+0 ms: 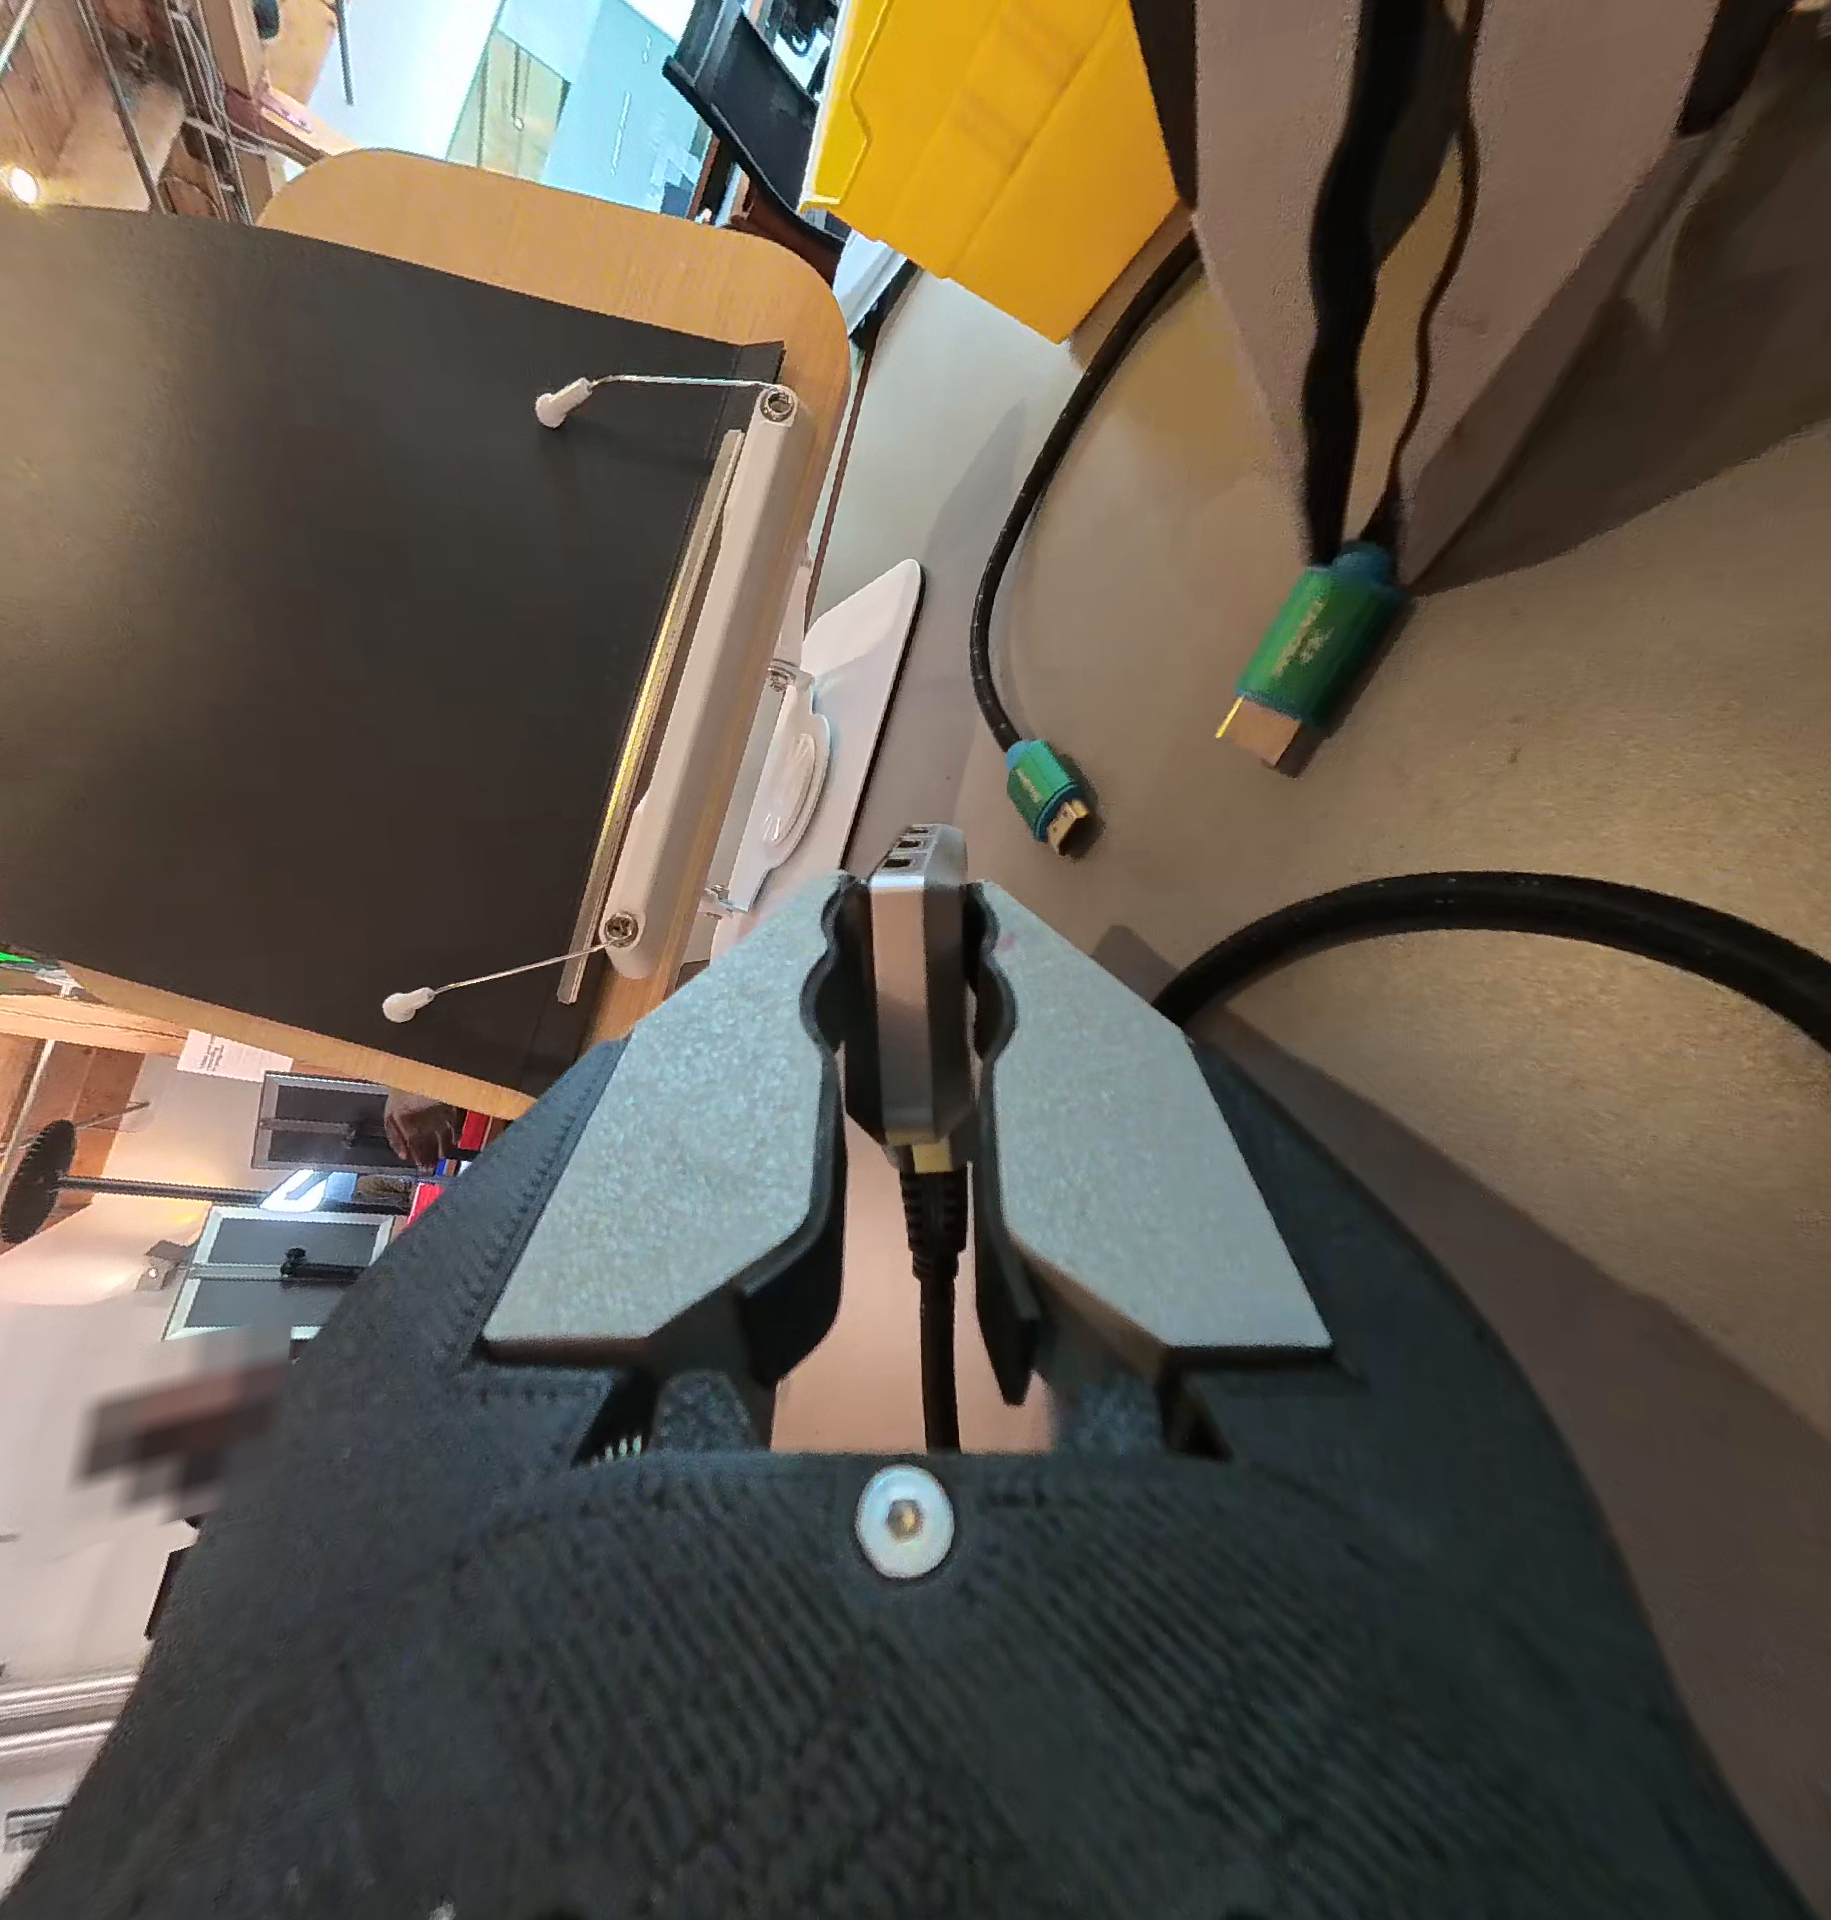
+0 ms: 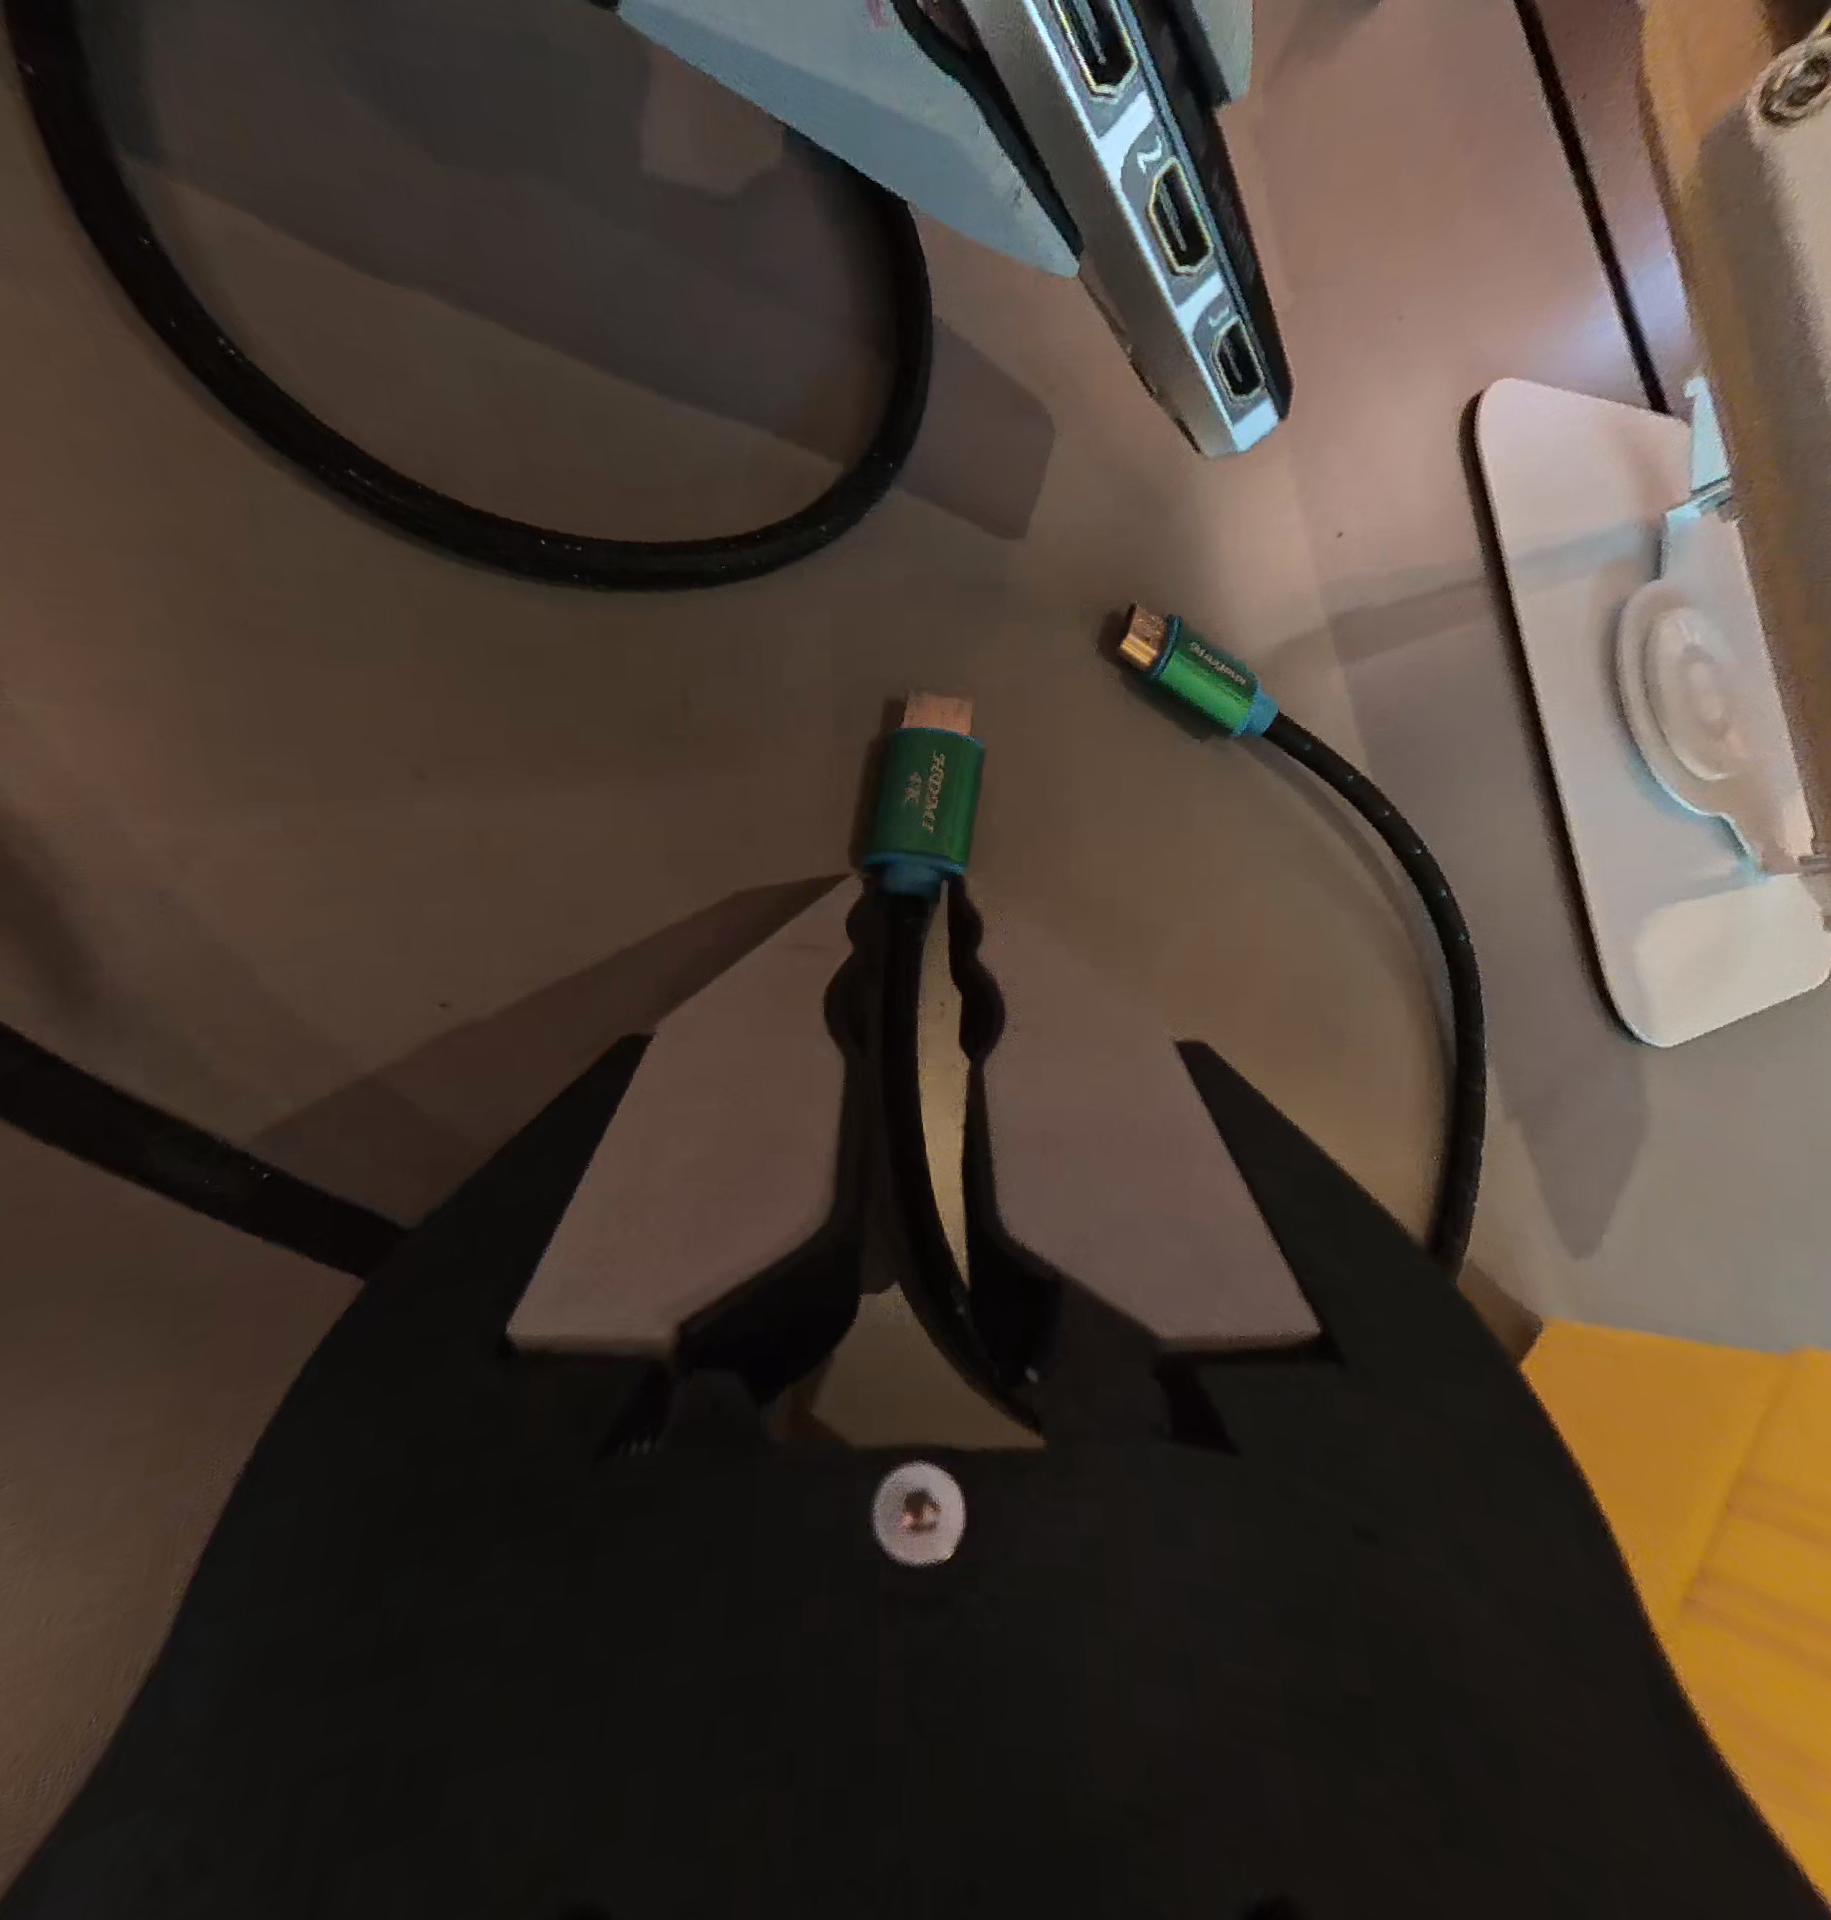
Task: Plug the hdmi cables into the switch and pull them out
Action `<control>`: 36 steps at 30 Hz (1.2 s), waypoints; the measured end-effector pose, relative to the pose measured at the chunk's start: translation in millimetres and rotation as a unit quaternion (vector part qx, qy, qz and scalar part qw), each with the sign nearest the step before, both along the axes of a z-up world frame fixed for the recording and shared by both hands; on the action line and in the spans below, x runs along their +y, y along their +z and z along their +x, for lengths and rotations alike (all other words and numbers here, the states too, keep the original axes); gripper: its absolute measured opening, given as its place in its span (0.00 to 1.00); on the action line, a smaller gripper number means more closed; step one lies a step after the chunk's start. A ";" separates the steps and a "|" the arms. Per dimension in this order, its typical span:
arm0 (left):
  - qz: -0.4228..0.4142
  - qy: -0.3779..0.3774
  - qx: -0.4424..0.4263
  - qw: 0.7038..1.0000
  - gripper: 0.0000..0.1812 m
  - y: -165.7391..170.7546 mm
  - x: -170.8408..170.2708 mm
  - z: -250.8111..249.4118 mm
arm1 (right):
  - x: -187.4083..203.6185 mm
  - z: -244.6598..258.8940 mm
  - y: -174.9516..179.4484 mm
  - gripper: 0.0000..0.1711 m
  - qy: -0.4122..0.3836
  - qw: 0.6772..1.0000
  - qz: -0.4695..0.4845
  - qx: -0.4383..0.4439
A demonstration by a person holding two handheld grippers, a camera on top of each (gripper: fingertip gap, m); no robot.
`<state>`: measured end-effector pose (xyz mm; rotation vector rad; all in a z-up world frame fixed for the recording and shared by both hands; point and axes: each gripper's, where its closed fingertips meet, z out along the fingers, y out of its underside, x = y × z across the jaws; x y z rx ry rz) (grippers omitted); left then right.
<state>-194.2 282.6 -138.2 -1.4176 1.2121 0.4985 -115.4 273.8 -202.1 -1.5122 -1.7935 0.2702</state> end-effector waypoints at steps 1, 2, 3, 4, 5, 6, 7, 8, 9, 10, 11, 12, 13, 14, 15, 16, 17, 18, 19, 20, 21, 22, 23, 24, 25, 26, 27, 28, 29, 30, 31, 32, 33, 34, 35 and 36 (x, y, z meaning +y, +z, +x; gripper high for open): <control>0.000 -0.001 0.000 1.000 0.10 -0.1 0.1 0.4 | 0.1 -1.8 0.0 0.06 0.002 1.000 0.006 0.007; 0.000 -0.001 0.001 1.000 0.10 -0.1 0.1 0.8 | 1.1 -3.3 0.1 0.06 0.003 1.000 0.011 0.014; 0.002 -0.002 0.001 1.000 0.10 0.2 0.2 1.1 | 3.1 -4.8 0.1 0.05 -0.001 1.000 0.014 0.022; 0.004 -0.003 0.002 1.000 0.10 0.4 0.1 1.6 | 5.3 -6.1 0.1 0.05 -0.009 0.999 0.011 0.029; 0.007 -0.003 0.007 1.000 0.10 0.0 0.3 1.4 | 7.4 -6.6 0.1 0.05 -0.020 0.999 -0.001 0.031; 0.013 0.002 0.020 1.000 0.10 -1.0 1.7 -0.4 | 8.6 -7.0 0.3 0.05 -0.029 0.999 -0.017 0.030; 0.024 0.015 0.041 0.999 0.10 -1.7 4.5 -4.5 | 9.1 -7.9 2.4 0.05 -0.036 0.998 -0.032 0.034; 0.039 0.033 0.067 0.996 0.10 -1.1 8.0 -9.2 | 9.6 -9.9 7.5 0.05 -0.040 0.997 -0.043 0.048; 0.056 0.046 0.091 0.993 0.10 0.2 10.6 -12.3 | 9.1 -12.4 14.2 0.05 -0.042 0.995 -0.056 0.067; 0.071 0.053 0.109 0.990 0.10 1.9 12.0 -12.7 | 7.0 -15.1 20.7 0.05 -0.040 0.993 -0.075 0.084; 0.084 0.054 0.123 0.987 0.10 3.5 12.4 -10.8 | 3.8 -18.1 26.7 0.05 -0.036 0.989 -0.100 0.100; 0.095 0.051 0.134 0.985 0.10 4.4 12.4 -7.8 | 0.5 -21.3 31.7 0.05 -0.031 0.985 -0.128 0.114; 0.103 0.048 0.142 0.983 0.10 4.5 12.3 -4.6 | -1.6 -24.0 36.0 0.05 -0.029 0.980 -0.153 0.125; 0.105 0.044 0.147 0.983 0.10 3.3 12.3 -1.6 | -2.3 -26.6 40.8 0.05 -0.027 0.976 -0.170 0.137; 0.102 0.038 0.149 0.983 0.10 0.4 12.3 0.7 | -2.5 -29.0 46.3 0.05 -0.021 0.972 -0.180 0.149; 0.097 0.035 0.153 0.983 0.10 -3.1 12.5 1.6 | -3.0 -30.3 51.5 0.05 -0.013 0.970 -0.185 0.157; 0.097 0.034 0.158 0.982 0.10 -5.1 12.7 1.8 | -4.4 -30.3 55.4 0.05 0.000 0.969 -0.186 0.160; 0.100 0.033 0.164 0.981 0.10 -5.9 12.4 2.3 | -5.7 -30.1 58.5 0.05 0.013 0.969 -0.186 0.162; 0.102 0.029 0.166 0.980 0.10 -6.3 11.5 3.6 | -5.8 -30.0 59.8 0.05 0.021 0.969 -0.187 0.160; 0.105 0.026 0.168 0.980 0.10 -6.4 10.7 5.2 | -5.4 -30.2 59.4 0.05 0.026 0.969 -0.190 0.155; 0.108 0.024 0.171 0.979 0.10 -6.4 10.4 6.2 | -5.5 -31.0 58.8 0.05 0.032 0.969 -0.195 0.150; 0.110 0.028 0.176 0.978 0.10 -6.4 11.2 5.5 | -5.4 -32.0 57.9 0.05 0.036 0.968 -0.202 0.146; 0.113 0.033 0.183 0.976 0.10 -6.8 12.8 4.1 | -4.7 -32.8 57.0 0.05 0.041 0.967 -0.209 0.139; 0.116 0.035 0.190 0.974 0.10 -7.6 14.0 3.3 | -3.9 -33.3 56.2 0.05 0.047 0.967 -0.214 0.132; 0.119 0.035 0.197 0.973 0.10 -8.7 15.0 3.2 | -2.4 -33.5 55.6 0.05 0.053 0.967 -0.217 0.125; 0.122 0.036 0.202 0.971 0.10 -9.5 15.9 3.2 | -1.1 -33.4 55.2 0.05 0.059 0.966 -0.222 0.120; 0.124 0.037 0.206 0.970 0.10 -9.8 16.2 3.6 | -0.4 -33.0 54.5 0.05 0.065 0.964 -0.230 0.115; 0.127 0.035 0.209 0.969 0.10 -9.9 16.2 4.6 | -0.3 -32.2 53.5 0.05 0.071 0.962 -0.238 0.113; 0.128 0.033 0.210 0.969 0.10 -10.0 16.2 5.9 | -0.4 -31.1 52.7 0.05 0.075 0.959 -0.247 0.114; 0.130 0.031 0.211 0.968 0.10 -9.9 16.5 7.1 | -1.2 -29.8 52.7 0.05 0.079 0.956 -0.257 0.119; 0.133 0.031 0.212 0.968 0.10 -9.2 16.9 8.5 | -2.4 -28.5 54.0 0.05 0.083 0.952 -0.267 0.125; 0.135 0.030 0.212 0.967 0.10 -8.6 17.1 10.0 | -3.2 -27.1 56.3 0.05 0.086 0.949 -0.274 0.133; 0.136 0.027 0.213 0.967 0.10 -8.7 16.7 11.9 | -3.3 -25.9 59.3 0.04 0.087 0.946 -0.277 0.141; 0.139 0.025 0.215 0.966 0.10 -8.3 16.2 13.4 | -3.5 -24.6 61.6 0.05 0.088 0.945 -0.279 0.146; 0.141 0.024 0.217 0.966 0.10 -8.5 15.8 14.6 | -4.0 -23.4 62.6 0.05 0.088 0.944 -0.281 0.148; 0.140 0.022 0.218 0.966 0.10 -9.3 15.6 15.8 | -5.0 -22.3 62.4 0.05 0.090 0.945 -0.279 0.147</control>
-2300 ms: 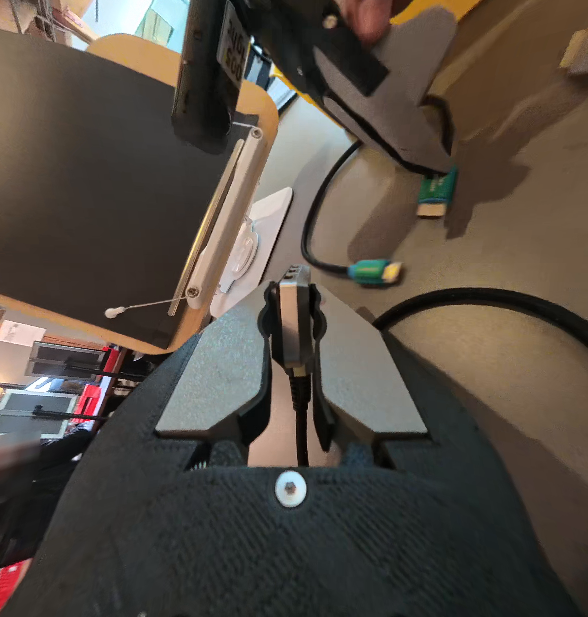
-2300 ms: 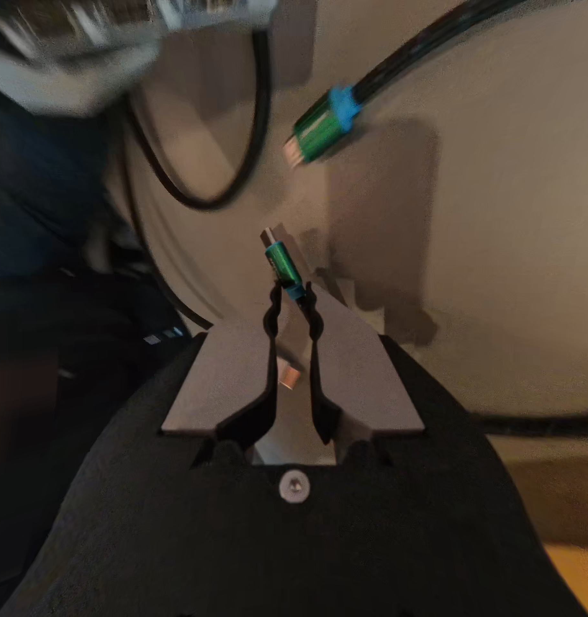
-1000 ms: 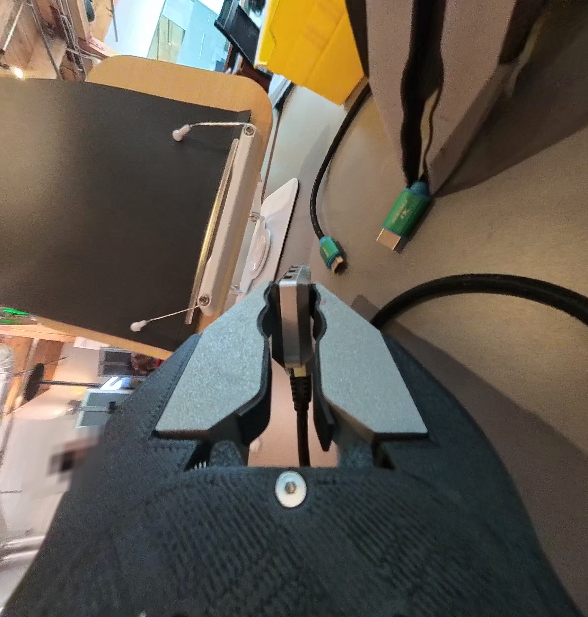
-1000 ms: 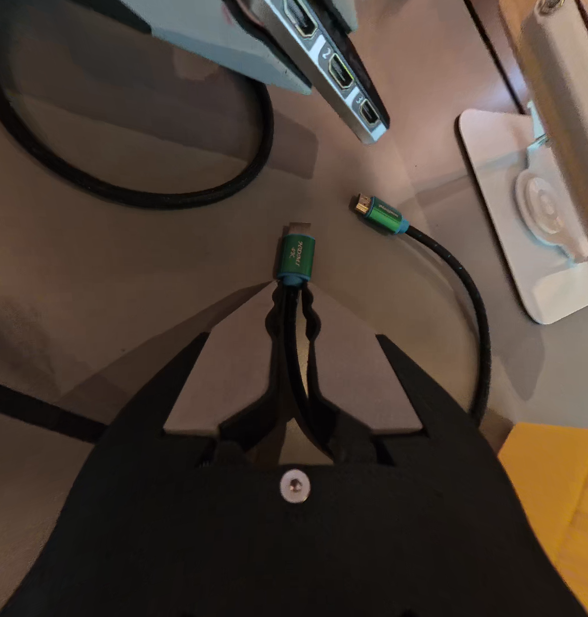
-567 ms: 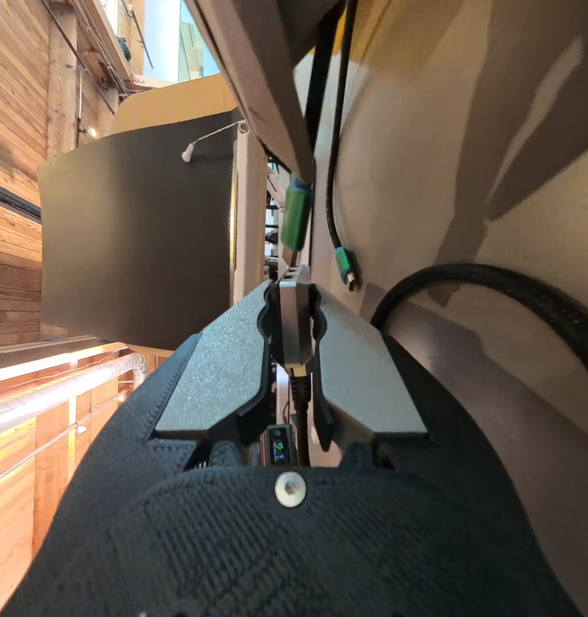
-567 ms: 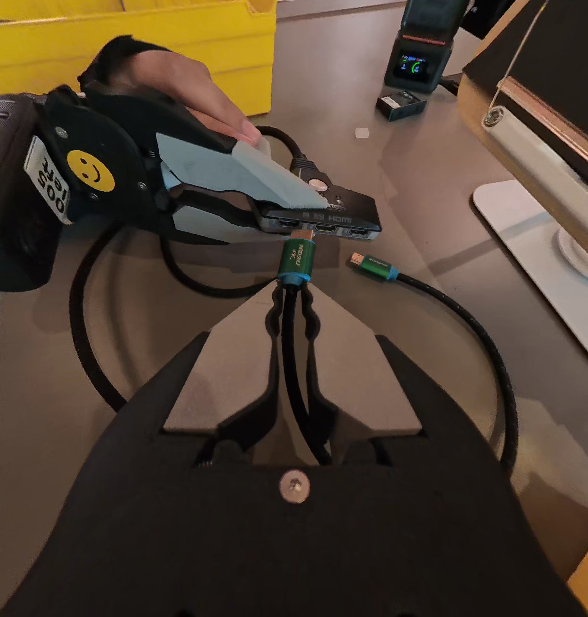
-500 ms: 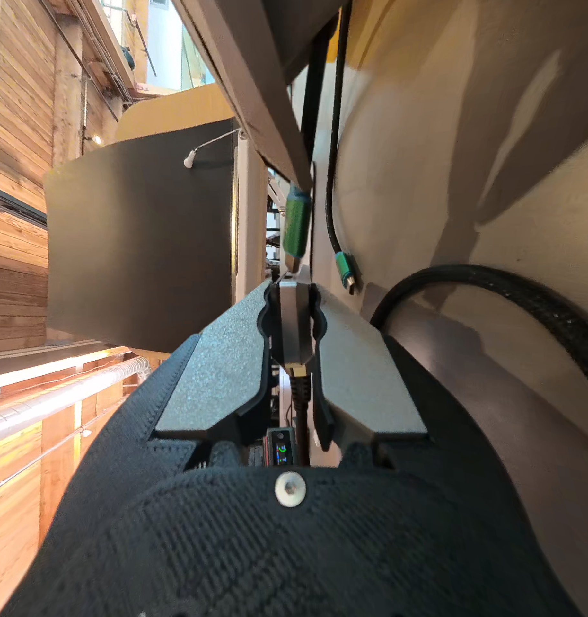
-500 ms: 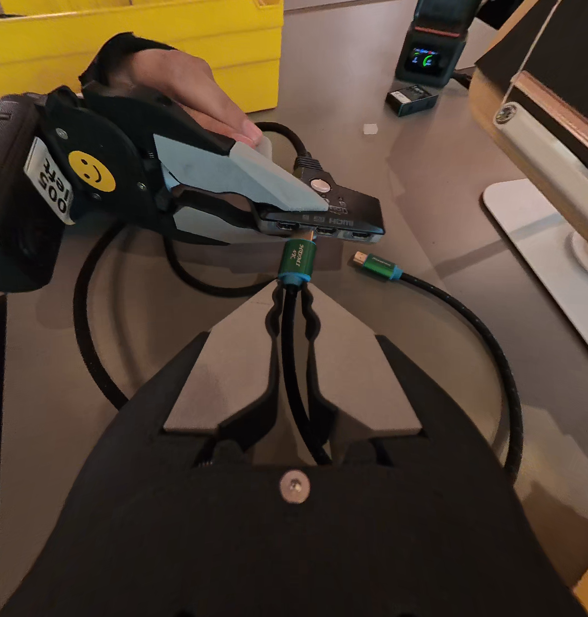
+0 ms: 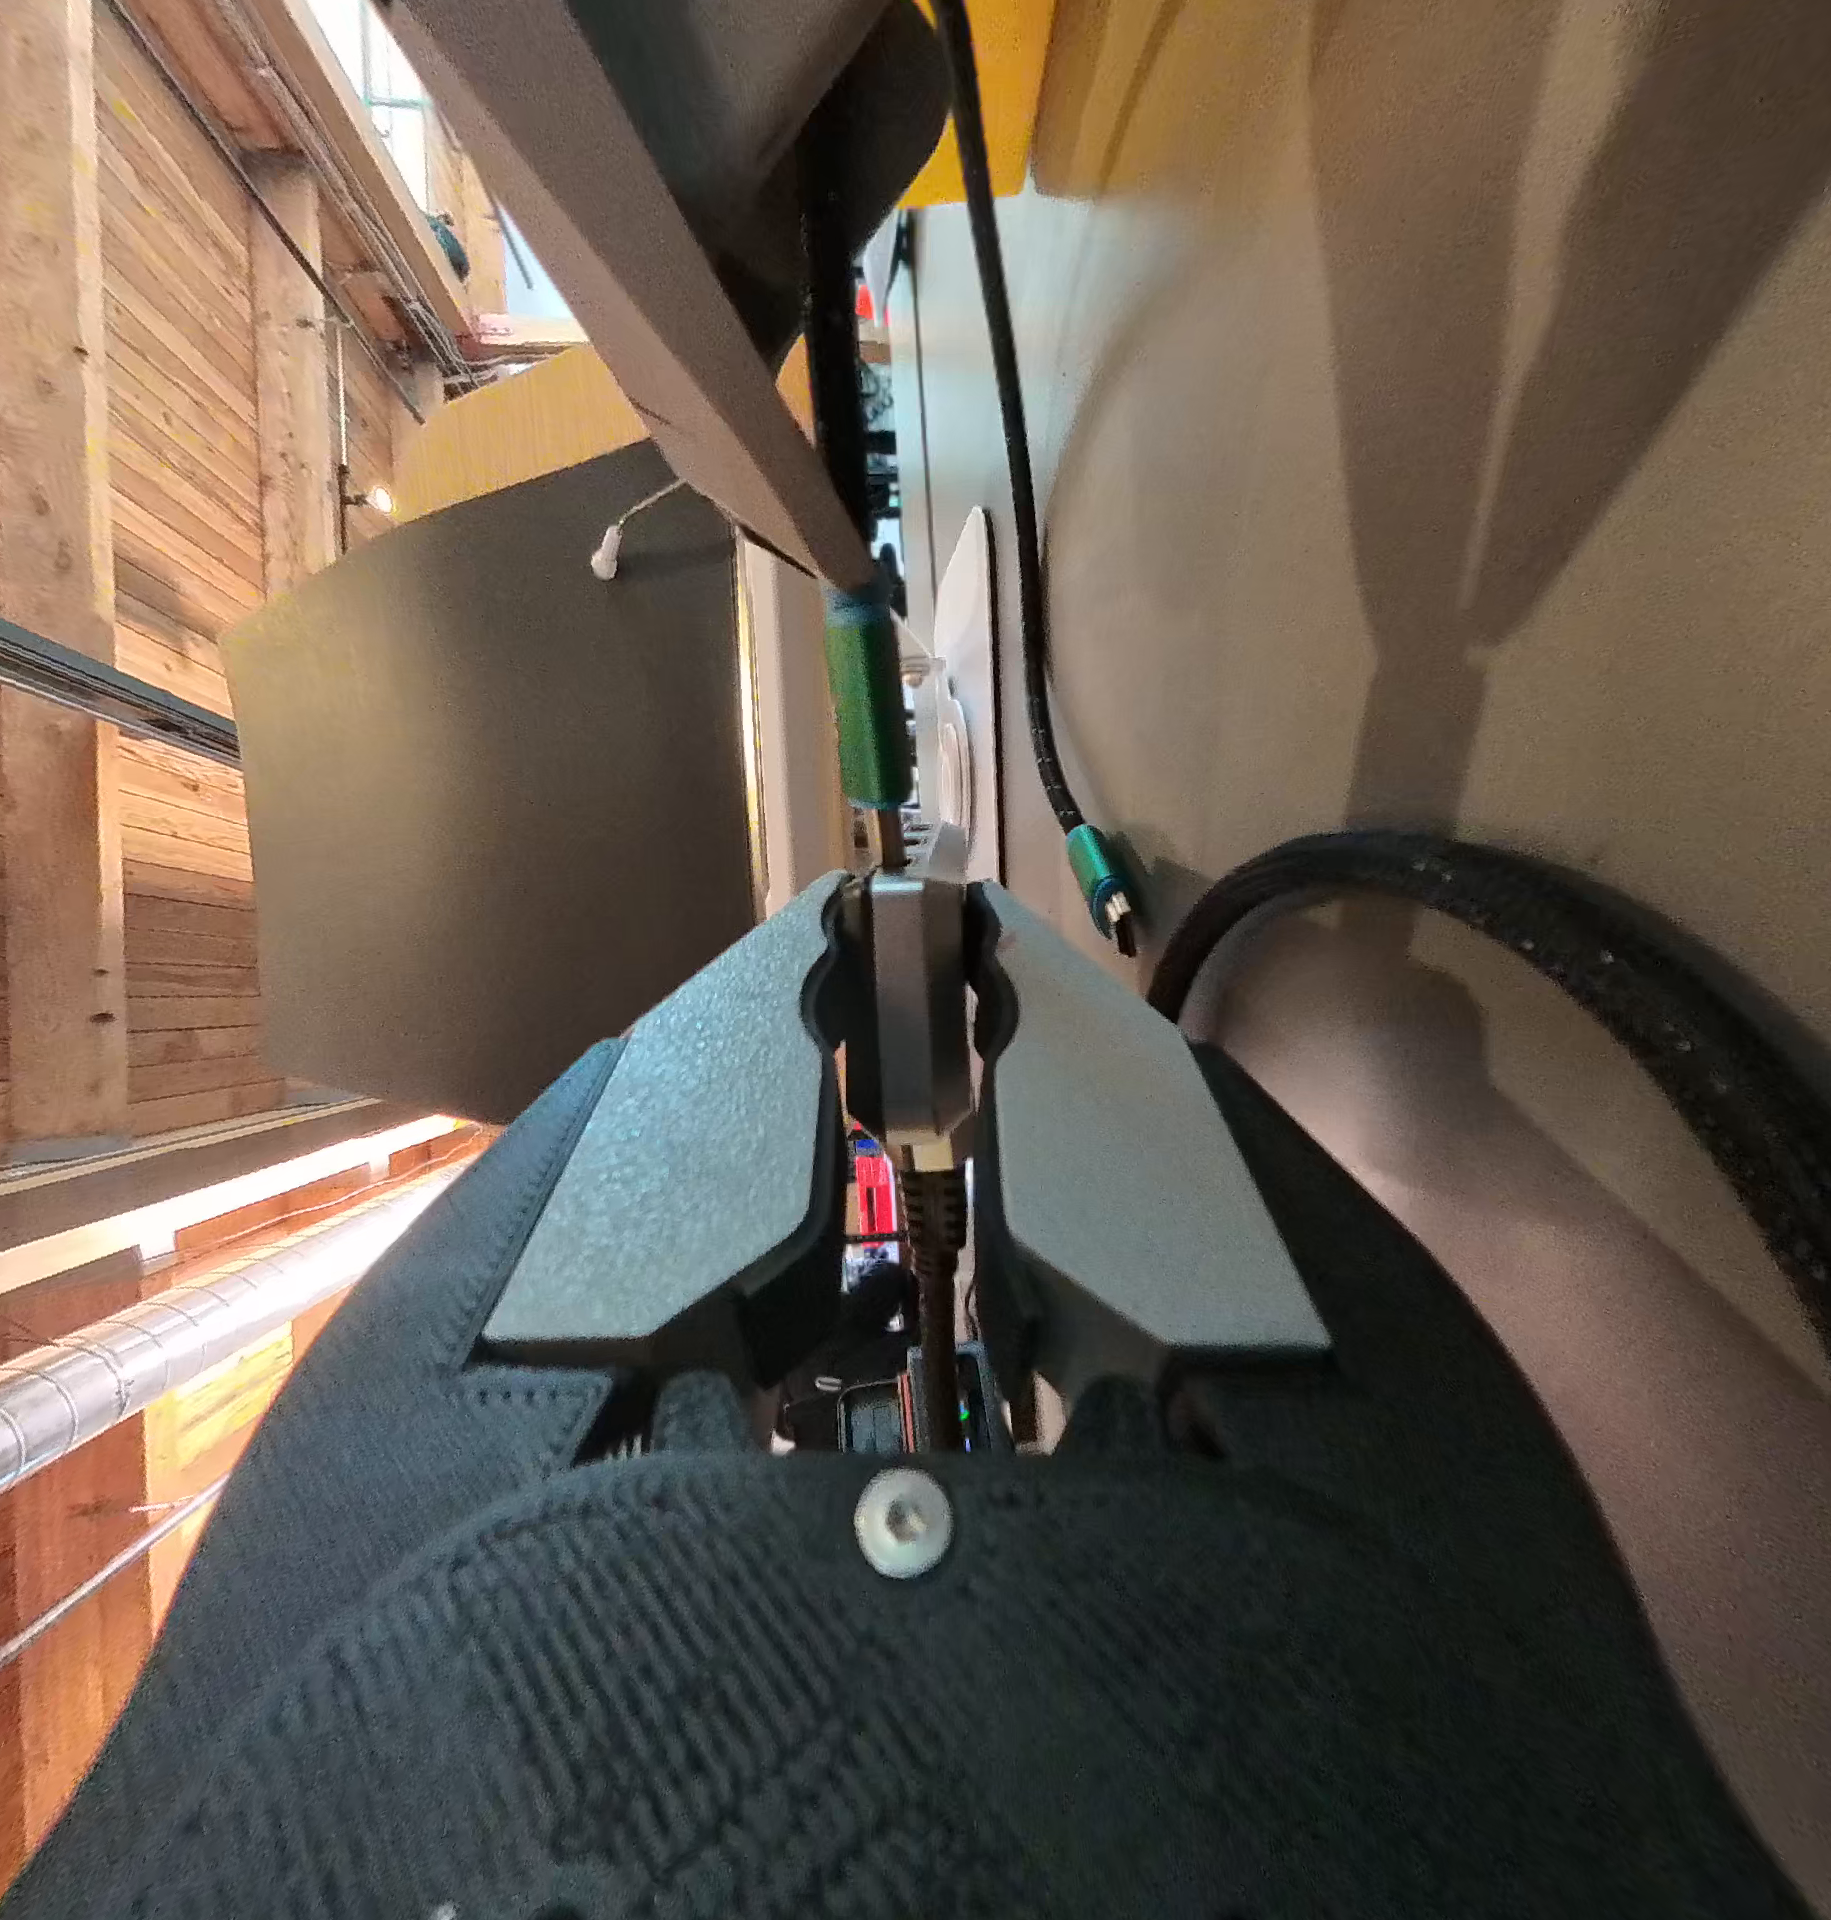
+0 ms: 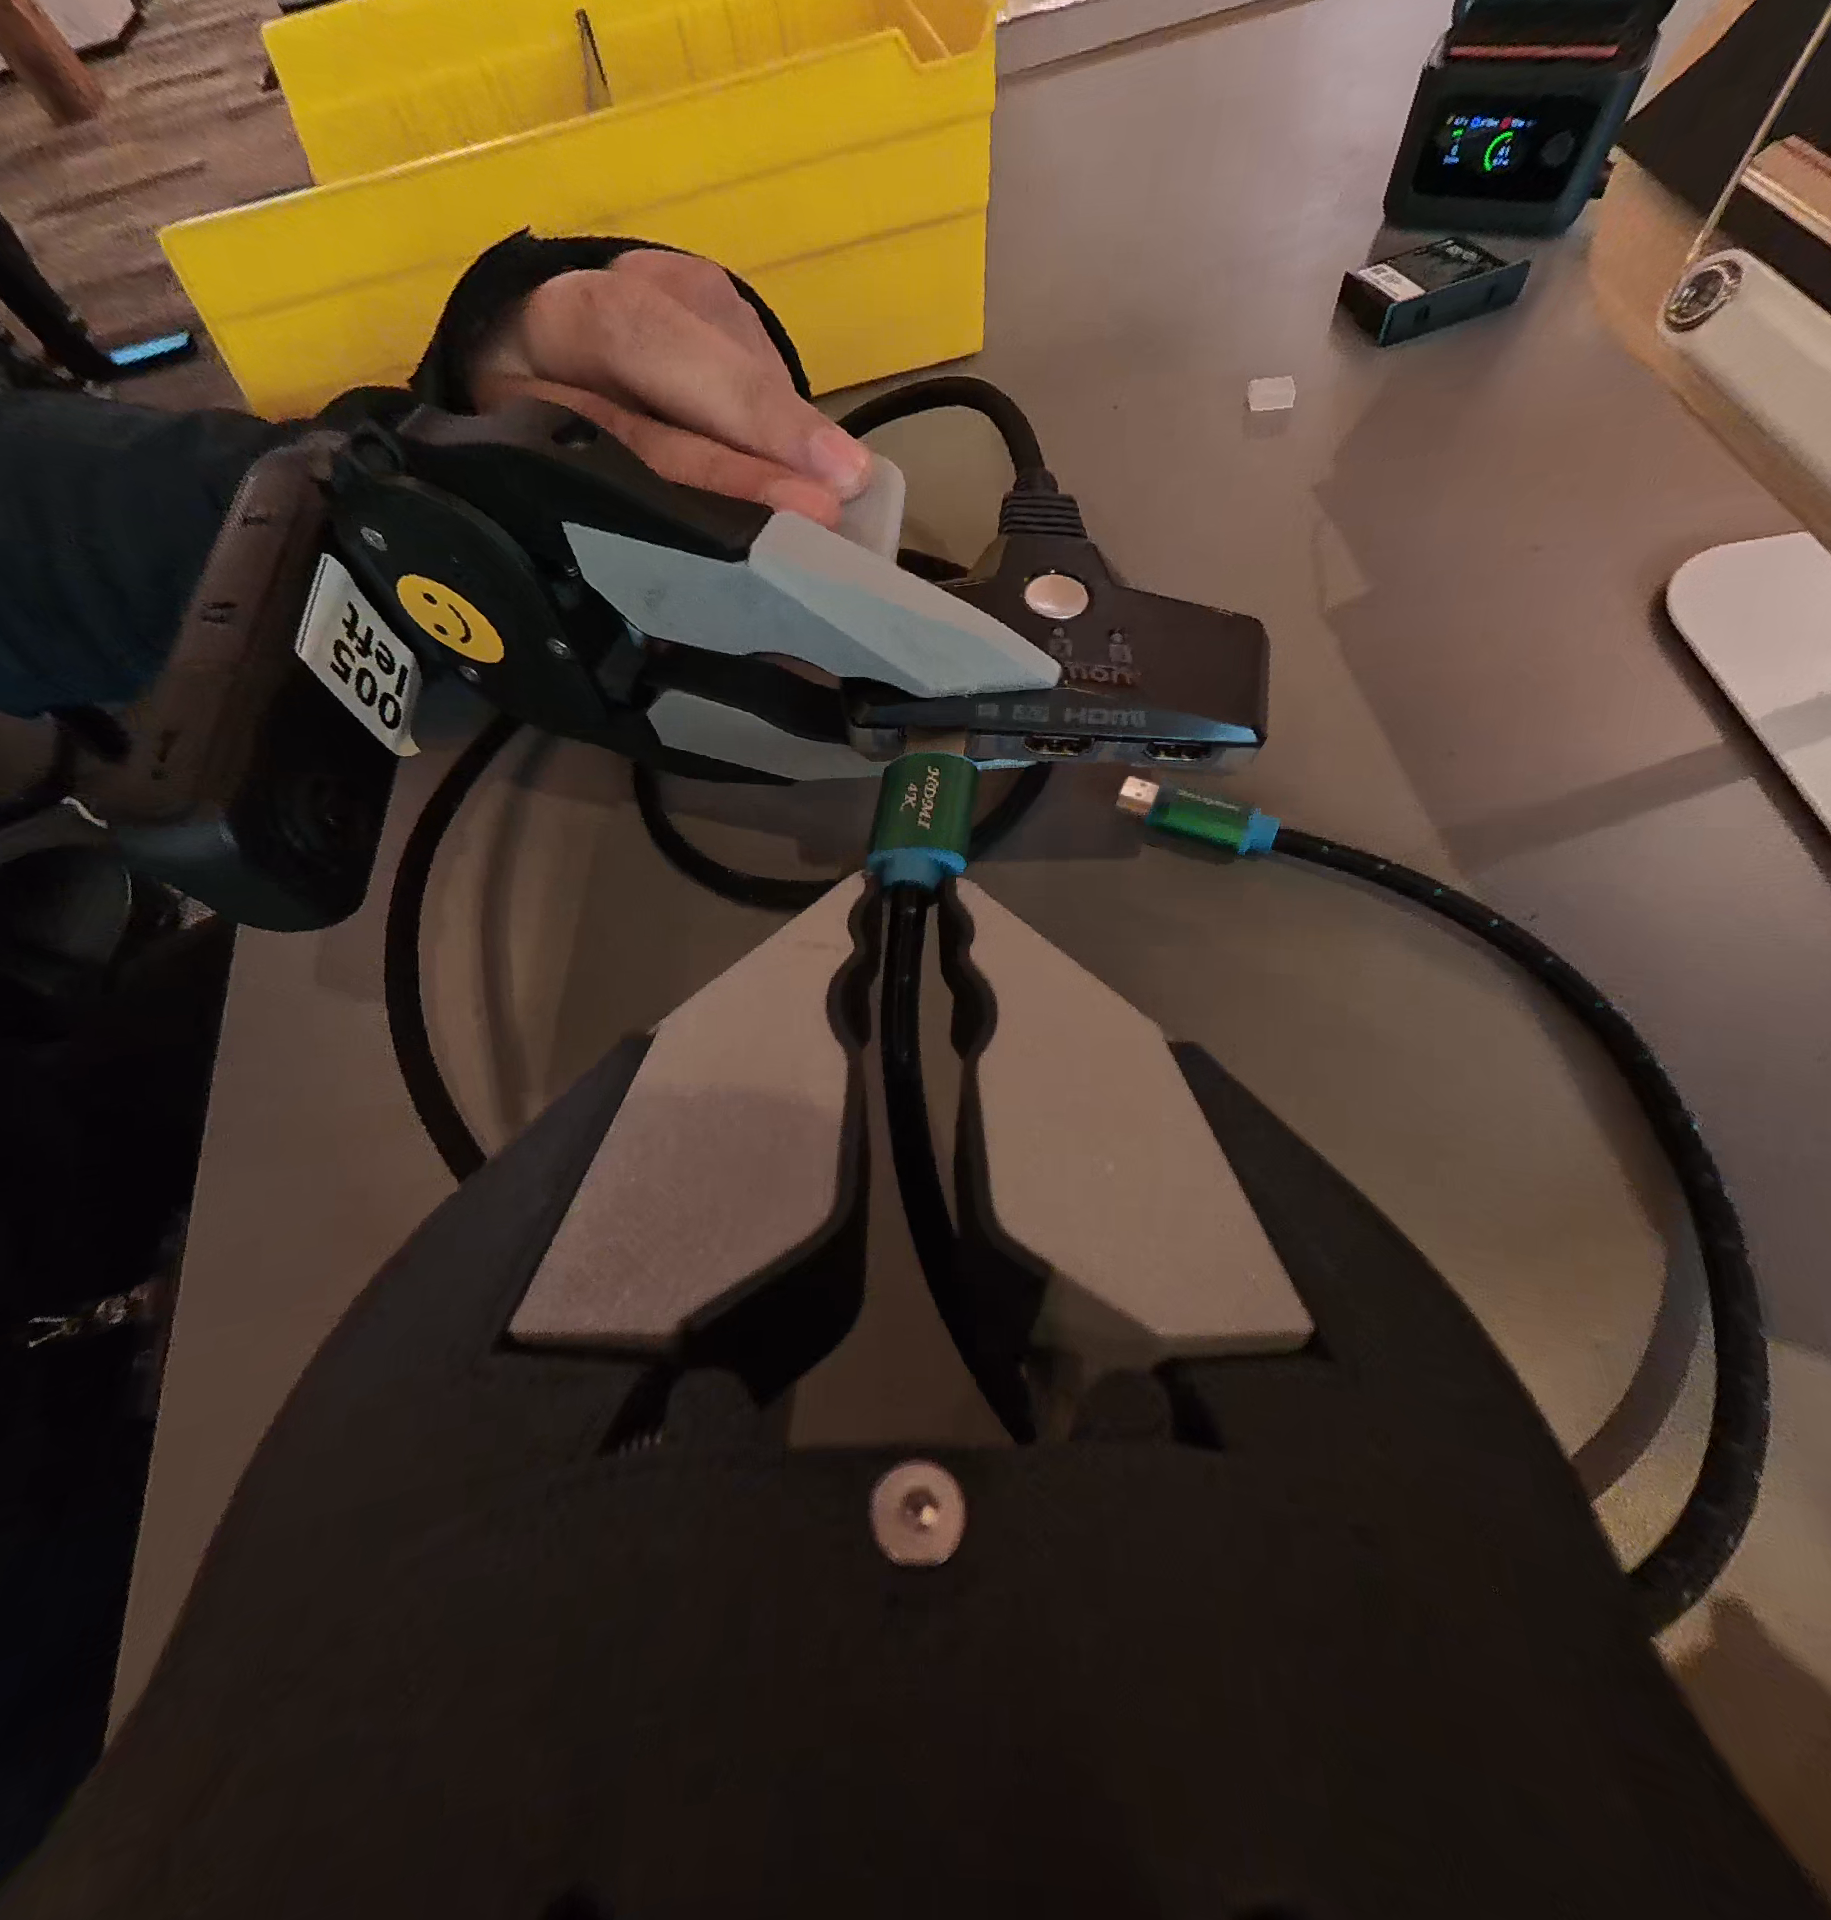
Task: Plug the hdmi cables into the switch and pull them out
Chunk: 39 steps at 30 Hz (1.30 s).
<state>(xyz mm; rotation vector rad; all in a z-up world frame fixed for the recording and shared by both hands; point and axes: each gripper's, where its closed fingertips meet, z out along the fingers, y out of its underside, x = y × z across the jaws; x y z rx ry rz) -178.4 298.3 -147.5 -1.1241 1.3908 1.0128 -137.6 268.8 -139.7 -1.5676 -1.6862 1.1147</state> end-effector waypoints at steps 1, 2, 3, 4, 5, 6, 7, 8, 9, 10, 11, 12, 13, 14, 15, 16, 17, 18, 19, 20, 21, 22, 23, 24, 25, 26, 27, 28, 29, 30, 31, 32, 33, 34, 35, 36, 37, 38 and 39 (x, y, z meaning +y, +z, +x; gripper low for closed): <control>-0.002 0.000 0.001 1.000 0.10 -1.0 -0.2 0.9 | -0.9 1.0 -1.2 0.05 0.002 1.000 0.005 -0.004; -0.003 0.000 0.002 1.000 0.10 -1.4 -0.4 1.7 | -1.5 1.8 -3.0 0.05 0.003 1.000 0.010 -0.009; -0.003 0.000 0.003 1.000 0.10 -1.7 -0.8 2.2 | -2.0 2.5 -4.3 0.05 0.003 1.000 0.015 -0.012; -0.005 0.000 0.003 1.000 0.10 -2.2 -0.9 2.3 | -2.2 2.6 -4.6 0.05 0.003 1.000 0.017 -0.012; -0.005 0.000 0.004 1.000 0.10 -2.4 -1.3 2.2 | -2.4 2.5 -4.2 0.05 0.003 1.000 0.016 -0.009; -0.002 0.001 0.007 1.000 0.10 -1.7 -1.7 2.2 | -2.7 2.5 -3.8 0.05 0.004 1.000 0.011 -0.007; 0.001 0.001 0.010 1.000 0.10 -0.7 -2.3 2.4 | -3.3 2.7 -3.8 0.05 0.007 1.000 0.004 -0.006; 0.003 0.000 0.011 1.000 0.10 -0.2 -2.9 2.8 | -3.9 3.1 -3.9 0.05 0.011 1.000 -0.006 -0.006; 0.005 -0.001 0.013 1.000 0.10 0.0 -3.8 3.6 | -4.8 3.8 -4.7 0.05 0.015 1.000 -0.021 -0.009; 0.007 -0.003 0.017 1.000 0.10 0.1 -4.9 4.9 | -5.8 4.8 -5.8 0.05 0.019 0.999 -0.038 -0.013; 0.011 -0.004 0.022 1.000 0.10 0.4 -5.6 5.9 | -6.7 5.8 -6.6 0.05 0.023 0.998 -0.054 -0.016; 0.015 -0.006 0.027 1.000 0.10 0.8 -6.7 7.3 | -7.5 6.9 -7.2 0.05 0.026 0.997 -0.069 -0.019; 0.020 -0.009 0.031 0.999 0.10 1.7 -8.0 8.9 | -8.4 8.1 -7.1 0.05 0.029 0.996 -0.084 -0.021; 0.030 -0.010 0.038 0.999 0.10 3.8 -8.9 9.9 | -9.5 9.2 -6.2 0.05 0.032 0.994 -0.100 -0.021; 0.041 -0.011 0.045 0.998 0.10 6.1 -10.1 11.1 | -10.6 10.1 -5.0 0.05 0.036 0.993 -0.115 -0.019; 0.051 -0.011 0.051 0.997 0.10 8.2 -11.2 12.0 | -11.6 10.9 -3.8 0.05 0.040 0.991 -0.129 -0.017; 0.060 -0.011 0.056 0.997 0.10 10.0 -12.5 12.8 | -12.5 11.5 -2.2 0.05 0.044 0.988 -0.144 -0.014; 0.065 -0.012 0.058 0.996 0.10 11.4 -13.6 13.5 | -13.1 12.0 -0.1 0.04 0.048 0.986 -0.160 -0.009; 0.066 -0.014 0.056 0.996 0.10 12.4 -14.3 13.9 | -13.4 12.4 2.8 0.05 0.051 0.983 -0.175 -0.002; 0.066 -0.016 0.052 0.996 0.10 13.5 -15.1 14.8 | -13.6 13.1 5.8 0.04 0.056 0.981 -0.186 0.006; 0.068 -0.019 0.046 0.996 0.10 15.6 -16.0 16.2 | -14.3 14.1 8.3 0.04 0.062 0.979 -0.194 0.011; 0.069 -0.020 0.041 0.997 0.10 17.0 -16.9 17.4 | -15.2 15.0 10.1 0.04 0.067 0.978 -0.197 0.014; 0.067 -0.021 0.035 0.997 0.10 17.7 -17.3 18.0 | -15.6 15.4 10.8 0.04 0.069 0.978 -0.195 0.016; 0.062 -0.021 0.027 0.997 0.10 17.2 -17.3 18.0 | -15.7 15.3 10.8 0.04 0.068 0.979 -0.189 0.016; 0.057 -0.021 0.021 0.998 0.10 16.8 -17.1 17.4 | -15.5 14.8 10.8 0.05 0.066 0.981 -0.181 0.017; 0.054 -0.020 0.016 0.998 0.10 16.9 -16.8 16.5 | -15.3 13.9 11.0 0.05 0.063 0.982 -0.175 0.019; 0.052 -0.018 0.012 0.998 0.10 17.4 -16.5 15.4 | -15.2 13.0 11.2 0.05 0.060 0.984 -0.169 0.020; 0.048 -0.014 0.008 0.999 0.10 17.5 -16.0 14.0 | -15.1 11.7 11.1 0.05 0.057 0.985 -0.163 0.022; 0.043 -0.009 0.004 0.999 0.10 17.0 -15.5 12.6 | -15.0 10.4 10.9 0.05 0.054 0.986 -0.153 0.024; 0.040 -0.002 0.003 0.999 0.10 16.5 -14.8 11.3 | -15.0 8.9 10.3 0.05 0.051 0.988 -0.143 0.025; 0.034 0.006 0.001 0.999 0.10 15.5 -14.2 9.8 | -15.2 7.3 9.3 0.04 0.048 0.990 -0.132 0.026; 0.031 0.014 -0.001 0.999 0.10 14.5 -13.7 8.9 | -16.0 5.5 8.0 0.04 0.046 0.991 -0.124 0.026; 0.027 0.018 0.000 0.999 0.10 13.5 -13.6 9.1 | -17.2 3.7 6.6 0.04 0.045 0.991 -0.120 0.024; 0.026 0.019 -0.001 0.999 0.09 13.1 -13.5 9.7 | -18.8 1.8 5.1 0.04 0.045 0.992 -0.120 0.022; 0.024 0.024 -0.006 0.999 0.09 13.3 -12.5 8.9 | -19.4 -0.4 3.5 0.04 0.042 0.992 -0.119 0.021; 0.019 0.031 -0.011 0.999 0.10 12.7 -10.6 6.8 | -18.8 -3.2 2.7 0.04 0.032 0.992 -0.120 0.023; 0.016 0.036 -0.015 0.999 0.10 12.1 -8.3 4.1 | -17.2 -5.7 2.6 0.04 0.019 0.992 -0.119 0.026; 0.011 0.040 -0.018 0.999 0.10 10.8 -6.0 1.9 | -15.1 -7.7 2.9 0.04 0.006 0.993 -0.115 0.028; 0.004 0.045 -0.023 0.999 0.10 9.0 -3.9 0.1 | -12.7 -9.0 3.5 0.04 -0.006 0.994 -0.106 0.029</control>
